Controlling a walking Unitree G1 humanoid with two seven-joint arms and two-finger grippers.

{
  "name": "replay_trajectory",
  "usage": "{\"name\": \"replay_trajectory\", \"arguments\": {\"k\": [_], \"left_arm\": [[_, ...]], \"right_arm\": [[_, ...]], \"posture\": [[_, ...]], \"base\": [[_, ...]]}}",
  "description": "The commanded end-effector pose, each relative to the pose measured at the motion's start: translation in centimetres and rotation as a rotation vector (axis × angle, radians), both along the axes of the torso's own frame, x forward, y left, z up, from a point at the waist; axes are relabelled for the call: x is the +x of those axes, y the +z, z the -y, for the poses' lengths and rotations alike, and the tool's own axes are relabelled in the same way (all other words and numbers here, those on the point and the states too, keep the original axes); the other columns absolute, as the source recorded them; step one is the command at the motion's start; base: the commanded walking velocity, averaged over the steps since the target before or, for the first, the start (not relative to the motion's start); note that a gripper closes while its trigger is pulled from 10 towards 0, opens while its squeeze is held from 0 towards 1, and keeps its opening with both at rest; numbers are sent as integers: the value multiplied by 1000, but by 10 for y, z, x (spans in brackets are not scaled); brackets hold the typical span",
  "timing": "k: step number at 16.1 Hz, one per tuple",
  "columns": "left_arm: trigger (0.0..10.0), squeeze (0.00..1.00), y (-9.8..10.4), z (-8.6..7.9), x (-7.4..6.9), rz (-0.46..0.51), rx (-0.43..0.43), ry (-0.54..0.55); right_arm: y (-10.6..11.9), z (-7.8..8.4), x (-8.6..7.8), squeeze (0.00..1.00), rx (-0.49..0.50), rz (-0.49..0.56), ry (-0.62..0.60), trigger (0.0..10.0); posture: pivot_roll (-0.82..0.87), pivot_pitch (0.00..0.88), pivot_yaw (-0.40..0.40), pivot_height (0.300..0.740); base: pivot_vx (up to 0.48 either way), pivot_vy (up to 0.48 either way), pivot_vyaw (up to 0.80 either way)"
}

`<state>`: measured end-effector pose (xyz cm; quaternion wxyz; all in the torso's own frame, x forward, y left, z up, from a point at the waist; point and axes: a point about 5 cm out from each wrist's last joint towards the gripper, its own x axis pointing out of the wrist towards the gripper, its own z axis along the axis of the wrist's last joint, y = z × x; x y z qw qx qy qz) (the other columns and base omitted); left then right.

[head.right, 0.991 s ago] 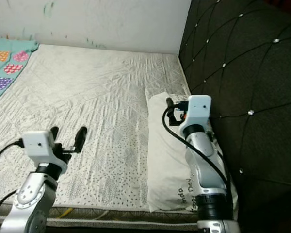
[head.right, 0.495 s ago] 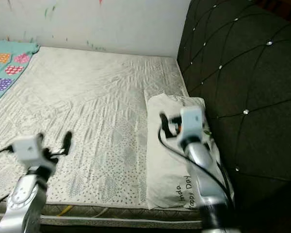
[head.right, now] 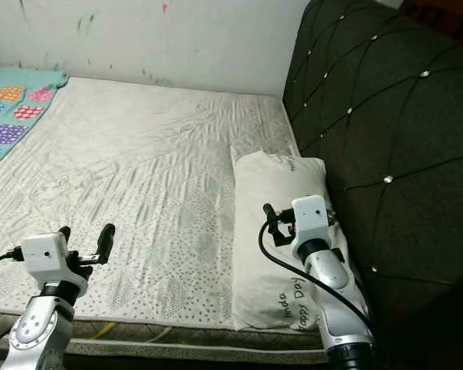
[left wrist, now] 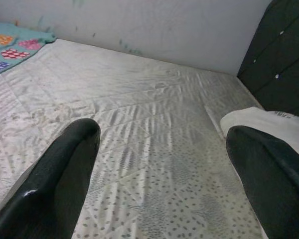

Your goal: Clean up the room

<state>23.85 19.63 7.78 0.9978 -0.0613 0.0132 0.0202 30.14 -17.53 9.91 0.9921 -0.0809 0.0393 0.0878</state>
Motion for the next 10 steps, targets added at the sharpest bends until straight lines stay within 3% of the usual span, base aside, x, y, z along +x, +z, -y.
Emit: {"name": "replay_trajectory", "arguments": {"k": [1, 5, 10], "left_arm": [[10000, 0, 4, 2, -1, 17, 3, -12], [10000, 0, 3, -9, 0, 14, -2, 13], [10000, 0, 16, -1, 3, 45, -12, -23]], "right_arm": [[-1, 3, 0, 0, -3, -7, 2, 10000], [0, -2, 5, 0, 2, 7, 10, 10000], [3, 3, 11, 0, 6, 23, -17, 10000]], "posture": [[-14, 0, -94, 740], [-11, 0, -82, 740], [-2, 0, -69, 740]], "base": [[0, 0, 0], [0, 0, 0], [0, 0, 0]]}}
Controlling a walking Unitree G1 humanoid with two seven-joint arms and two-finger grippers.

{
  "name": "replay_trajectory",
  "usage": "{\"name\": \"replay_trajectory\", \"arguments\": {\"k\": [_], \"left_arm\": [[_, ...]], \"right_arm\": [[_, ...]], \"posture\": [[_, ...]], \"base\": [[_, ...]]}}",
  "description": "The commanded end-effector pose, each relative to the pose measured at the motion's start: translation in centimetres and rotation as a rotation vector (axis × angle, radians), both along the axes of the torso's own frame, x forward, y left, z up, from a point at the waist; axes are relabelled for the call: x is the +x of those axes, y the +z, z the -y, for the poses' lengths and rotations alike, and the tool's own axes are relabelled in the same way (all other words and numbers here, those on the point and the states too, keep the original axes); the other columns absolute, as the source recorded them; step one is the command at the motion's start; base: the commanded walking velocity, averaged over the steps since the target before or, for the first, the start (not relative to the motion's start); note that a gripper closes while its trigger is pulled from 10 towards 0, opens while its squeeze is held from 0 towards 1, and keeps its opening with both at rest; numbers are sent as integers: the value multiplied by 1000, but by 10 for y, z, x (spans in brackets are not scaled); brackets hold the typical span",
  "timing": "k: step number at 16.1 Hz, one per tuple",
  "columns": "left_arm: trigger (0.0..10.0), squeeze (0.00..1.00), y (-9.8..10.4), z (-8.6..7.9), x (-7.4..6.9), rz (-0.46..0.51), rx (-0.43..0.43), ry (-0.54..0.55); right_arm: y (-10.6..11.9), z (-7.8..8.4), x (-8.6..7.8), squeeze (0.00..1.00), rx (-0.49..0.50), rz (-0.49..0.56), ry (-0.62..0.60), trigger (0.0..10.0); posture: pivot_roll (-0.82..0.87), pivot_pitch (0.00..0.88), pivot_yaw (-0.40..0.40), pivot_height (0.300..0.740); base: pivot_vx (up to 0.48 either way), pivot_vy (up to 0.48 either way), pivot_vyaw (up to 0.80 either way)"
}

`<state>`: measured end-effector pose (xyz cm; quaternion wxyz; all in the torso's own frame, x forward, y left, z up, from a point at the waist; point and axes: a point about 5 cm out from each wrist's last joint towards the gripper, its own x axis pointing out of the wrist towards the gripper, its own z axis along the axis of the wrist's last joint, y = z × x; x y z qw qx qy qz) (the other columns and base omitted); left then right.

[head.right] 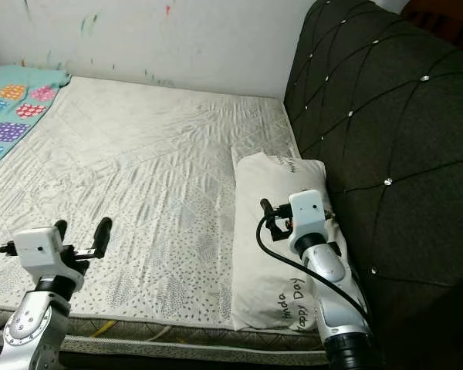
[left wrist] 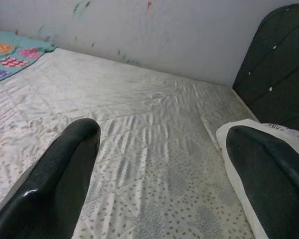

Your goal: Clean up the room

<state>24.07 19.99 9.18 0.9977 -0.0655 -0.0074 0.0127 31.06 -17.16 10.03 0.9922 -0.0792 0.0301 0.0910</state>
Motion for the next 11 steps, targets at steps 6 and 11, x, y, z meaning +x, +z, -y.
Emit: {"name": "replay_trajectory", "arguments": {"k": [6, 11], "left_arm": [[10000, 0, 10, 6, 4, 18, -9, -24], [10000, 0, 15, 8, 10, 30, -14, -25]], "right_arm": [[4, 3, 5, 0, -1, 17, -8, 10000], [6, 10, 5, 0, -6, 26, -32, 10000]], "posture": [[-18, 0, -68, 740], [-34, 0, -65, 740]], "base": [[0, 0, 0], [0, 0, 0]]}}
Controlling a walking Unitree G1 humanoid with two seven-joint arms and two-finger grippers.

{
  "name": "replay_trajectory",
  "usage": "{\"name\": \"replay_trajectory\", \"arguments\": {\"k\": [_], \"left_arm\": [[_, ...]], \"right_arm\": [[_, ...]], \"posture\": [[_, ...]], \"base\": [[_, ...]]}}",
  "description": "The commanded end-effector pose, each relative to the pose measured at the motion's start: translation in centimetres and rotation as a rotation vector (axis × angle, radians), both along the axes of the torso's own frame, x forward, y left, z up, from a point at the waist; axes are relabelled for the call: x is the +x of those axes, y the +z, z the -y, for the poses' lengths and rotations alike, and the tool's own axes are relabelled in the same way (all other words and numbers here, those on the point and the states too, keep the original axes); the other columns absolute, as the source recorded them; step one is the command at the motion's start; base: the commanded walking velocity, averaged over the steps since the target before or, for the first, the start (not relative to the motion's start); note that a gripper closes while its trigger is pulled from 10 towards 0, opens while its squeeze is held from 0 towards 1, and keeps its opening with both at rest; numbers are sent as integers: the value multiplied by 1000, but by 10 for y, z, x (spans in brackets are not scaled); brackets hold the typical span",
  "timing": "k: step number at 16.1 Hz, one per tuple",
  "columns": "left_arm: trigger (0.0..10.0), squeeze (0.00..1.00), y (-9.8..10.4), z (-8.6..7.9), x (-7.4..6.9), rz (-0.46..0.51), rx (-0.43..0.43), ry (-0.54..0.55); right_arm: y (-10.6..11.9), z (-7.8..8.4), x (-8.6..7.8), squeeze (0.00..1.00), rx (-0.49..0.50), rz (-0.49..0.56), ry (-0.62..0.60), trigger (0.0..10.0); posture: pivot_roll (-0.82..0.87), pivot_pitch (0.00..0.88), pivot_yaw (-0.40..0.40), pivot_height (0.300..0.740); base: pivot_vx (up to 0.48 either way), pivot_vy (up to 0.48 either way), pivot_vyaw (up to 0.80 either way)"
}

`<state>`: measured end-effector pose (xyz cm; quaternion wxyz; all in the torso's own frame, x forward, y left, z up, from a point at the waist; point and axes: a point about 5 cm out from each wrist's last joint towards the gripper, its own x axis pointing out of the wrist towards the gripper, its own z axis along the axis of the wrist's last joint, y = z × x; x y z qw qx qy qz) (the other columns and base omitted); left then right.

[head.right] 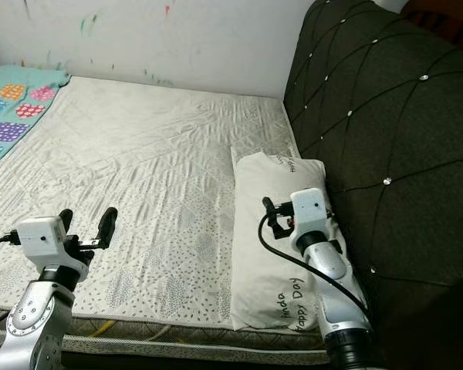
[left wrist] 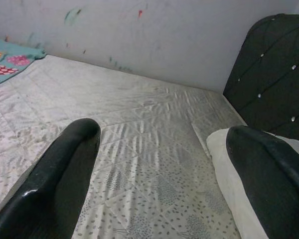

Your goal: Clean up the room

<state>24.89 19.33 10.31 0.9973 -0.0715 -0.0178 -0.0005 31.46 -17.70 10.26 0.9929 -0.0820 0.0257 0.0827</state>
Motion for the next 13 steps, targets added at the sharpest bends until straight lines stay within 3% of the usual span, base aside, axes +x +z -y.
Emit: {"name": "replay_trajectory", "arguments": {"k": [1, 7, 13], "left_arm": [[10000, 0, 4, 4, 3, 9, -4, -4], [10000, 0, 5, 7, 2, 12, -11, -14], [10000, 0, 5, 8, 5, 12, -7, -21]], "right_arm": [[3, 4, 0, 0, -2, 15, -16, 10000], [6, 2, 3, 0, -8, 21, -4, 10000], [5, 1, 2, 0, -8, 21, -5, 10000]], "posture": [[-36, 0, -67, 740], [-34, 0, -70, 740], [-40, 0, -66, 740]], "base": [[0, 0, 0], [0, 0, 0], [0, -332, 0]]}}
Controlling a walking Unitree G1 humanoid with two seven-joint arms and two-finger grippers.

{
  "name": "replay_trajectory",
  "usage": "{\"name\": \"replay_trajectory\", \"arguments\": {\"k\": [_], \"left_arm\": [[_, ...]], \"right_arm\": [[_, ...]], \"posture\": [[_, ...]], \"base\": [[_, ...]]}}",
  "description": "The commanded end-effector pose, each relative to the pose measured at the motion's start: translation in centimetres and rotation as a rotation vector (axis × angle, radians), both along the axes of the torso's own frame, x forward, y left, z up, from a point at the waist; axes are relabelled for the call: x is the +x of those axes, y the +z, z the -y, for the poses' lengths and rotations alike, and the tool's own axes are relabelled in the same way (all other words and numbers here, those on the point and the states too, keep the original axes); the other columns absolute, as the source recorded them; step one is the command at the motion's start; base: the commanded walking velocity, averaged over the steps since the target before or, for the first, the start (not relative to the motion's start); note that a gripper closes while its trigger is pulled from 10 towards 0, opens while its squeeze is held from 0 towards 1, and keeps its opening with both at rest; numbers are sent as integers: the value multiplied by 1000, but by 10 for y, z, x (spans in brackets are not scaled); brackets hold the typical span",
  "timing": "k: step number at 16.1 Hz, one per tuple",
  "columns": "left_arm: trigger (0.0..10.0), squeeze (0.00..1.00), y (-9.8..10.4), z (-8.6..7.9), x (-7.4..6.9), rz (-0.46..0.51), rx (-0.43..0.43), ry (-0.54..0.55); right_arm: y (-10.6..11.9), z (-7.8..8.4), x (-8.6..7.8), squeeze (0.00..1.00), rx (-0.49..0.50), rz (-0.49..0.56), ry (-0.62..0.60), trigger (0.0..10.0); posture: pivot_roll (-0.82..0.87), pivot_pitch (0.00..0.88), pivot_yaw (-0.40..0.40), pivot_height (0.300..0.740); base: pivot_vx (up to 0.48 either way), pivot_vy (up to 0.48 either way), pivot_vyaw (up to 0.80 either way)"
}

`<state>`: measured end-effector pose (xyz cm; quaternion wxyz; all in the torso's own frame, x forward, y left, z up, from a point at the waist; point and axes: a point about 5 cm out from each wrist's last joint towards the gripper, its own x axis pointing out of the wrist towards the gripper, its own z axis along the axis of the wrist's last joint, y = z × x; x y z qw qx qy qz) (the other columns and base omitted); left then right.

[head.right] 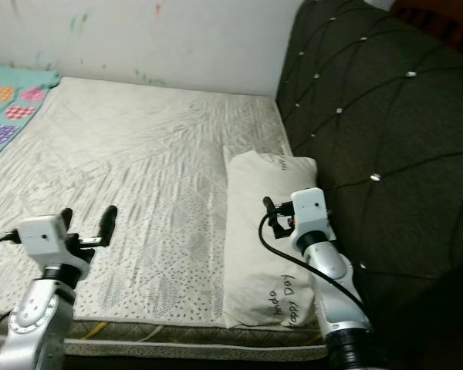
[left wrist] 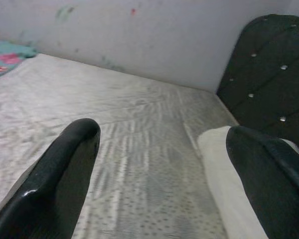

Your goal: Clean up the room

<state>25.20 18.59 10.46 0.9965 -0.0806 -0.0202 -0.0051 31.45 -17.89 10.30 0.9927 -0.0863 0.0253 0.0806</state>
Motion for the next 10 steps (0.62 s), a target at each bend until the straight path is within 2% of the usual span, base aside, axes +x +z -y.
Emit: {"name": "replay_trajectory", "arguments": {"k": [1, 2, 7, 10], "left_arm": [[10000, 0, 3, 1, 2, 8, 11, -11], [10000, 0, 3, 1, 2, 8, 11, -11], [10000, 0, 1, 2, 2, 4, -13, -4], [10000, 0, 2, 2, 3, 8, -16, -5]], "right_arm": [[5, -1, 2, 0, 0, 19, -1, 10000], [5, -1, 2, 0, -1, 20, 0, 10000], [5, -1, 3, 0, -2, 22, 2, 10000], [5, -2, 3, 0, -2, 23, 3, 10000]], "posture": [[-40, 0, -66, 740], [-41, 0, -67, 740], [-40, 0, -68, 740], [-43, 0, -67, 740]], "base": [[0, -352, 0], [0, -274, 0], [0, 0, 0], [0, 444, 0]]}}
